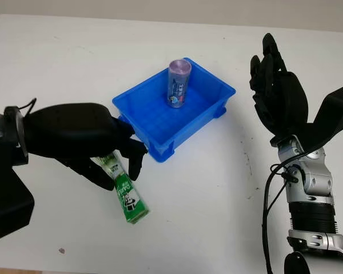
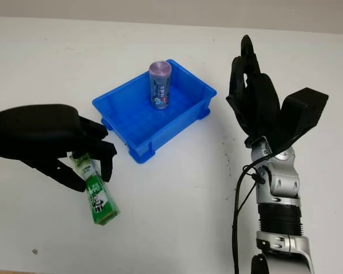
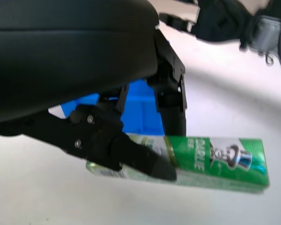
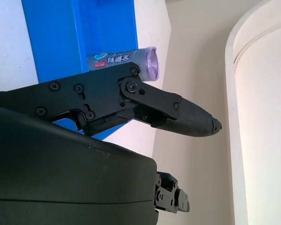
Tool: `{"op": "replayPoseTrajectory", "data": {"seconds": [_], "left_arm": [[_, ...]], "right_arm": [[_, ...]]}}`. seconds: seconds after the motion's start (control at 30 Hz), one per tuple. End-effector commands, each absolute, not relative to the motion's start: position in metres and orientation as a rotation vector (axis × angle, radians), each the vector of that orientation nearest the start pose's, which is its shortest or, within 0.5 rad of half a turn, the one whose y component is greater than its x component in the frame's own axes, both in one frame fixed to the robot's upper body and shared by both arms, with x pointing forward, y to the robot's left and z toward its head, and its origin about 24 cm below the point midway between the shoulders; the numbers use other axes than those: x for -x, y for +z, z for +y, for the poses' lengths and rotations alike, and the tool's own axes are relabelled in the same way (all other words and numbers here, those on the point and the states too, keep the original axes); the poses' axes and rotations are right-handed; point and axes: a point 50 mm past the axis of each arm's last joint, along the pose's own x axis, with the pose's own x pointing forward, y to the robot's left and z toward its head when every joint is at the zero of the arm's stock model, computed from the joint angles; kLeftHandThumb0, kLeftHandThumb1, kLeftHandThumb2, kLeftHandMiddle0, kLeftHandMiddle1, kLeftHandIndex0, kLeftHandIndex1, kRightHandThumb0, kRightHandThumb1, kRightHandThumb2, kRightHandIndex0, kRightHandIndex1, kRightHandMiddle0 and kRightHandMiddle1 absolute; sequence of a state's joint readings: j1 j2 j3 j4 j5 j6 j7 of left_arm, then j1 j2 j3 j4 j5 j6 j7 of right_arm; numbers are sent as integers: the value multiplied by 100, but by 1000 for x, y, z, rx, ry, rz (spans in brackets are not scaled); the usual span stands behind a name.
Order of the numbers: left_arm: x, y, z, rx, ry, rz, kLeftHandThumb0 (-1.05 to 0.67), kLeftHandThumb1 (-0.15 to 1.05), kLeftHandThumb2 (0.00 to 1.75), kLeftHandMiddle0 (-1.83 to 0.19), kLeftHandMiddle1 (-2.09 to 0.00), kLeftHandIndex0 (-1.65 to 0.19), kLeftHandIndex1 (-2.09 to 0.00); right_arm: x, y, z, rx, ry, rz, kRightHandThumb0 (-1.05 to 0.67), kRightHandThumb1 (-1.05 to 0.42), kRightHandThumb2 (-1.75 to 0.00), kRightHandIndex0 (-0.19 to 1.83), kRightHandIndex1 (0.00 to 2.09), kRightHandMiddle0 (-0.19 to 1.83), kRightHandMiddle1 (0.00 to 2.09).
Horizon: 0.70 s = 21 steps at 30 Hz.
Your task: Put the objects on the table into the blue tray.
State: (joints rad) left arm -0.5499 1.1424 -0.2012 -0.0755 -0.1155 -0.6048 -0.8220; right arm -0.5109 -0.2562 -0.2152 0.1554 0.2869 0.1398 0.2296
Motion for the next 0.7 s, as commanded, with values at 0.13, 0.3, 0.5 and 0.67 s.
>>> {"op": "replayPoseTrajectory", "data": {"seconds": [0.13, 0.3, 0.5, 0.67], "left_arm": [[-252, 289, 203, -1302, -1015, -586, -48, 105, 9, -46, -178, -44, -112], [-265, 309, 215, -1062, -863, -611, -39, 97, 5, -54, -167, -62, -88], [-294, 320, 216, -978, -658, -716, -39, 97, 5, -49, -169, -66, -70], [-330, 313, 206, -849, -592, -638, -33, 99, 5, -74, -91, -66, -70]], "right_arm": [[-337, 160, -204, -68, 139, -270, -65, -105, -74, -19, 0, -19, 0], [-337, 160, -203, -87, 148, -273, -63, -105, -76, -19, 0, -19, 0], [-337, 158, -203, -88, 159, -271, -63, -105, -76, -19, 0, -19, 0], [-336, 157, -203, -86, 154, -273, -63, -105, -75, -19, 0, -19, 0]]}}
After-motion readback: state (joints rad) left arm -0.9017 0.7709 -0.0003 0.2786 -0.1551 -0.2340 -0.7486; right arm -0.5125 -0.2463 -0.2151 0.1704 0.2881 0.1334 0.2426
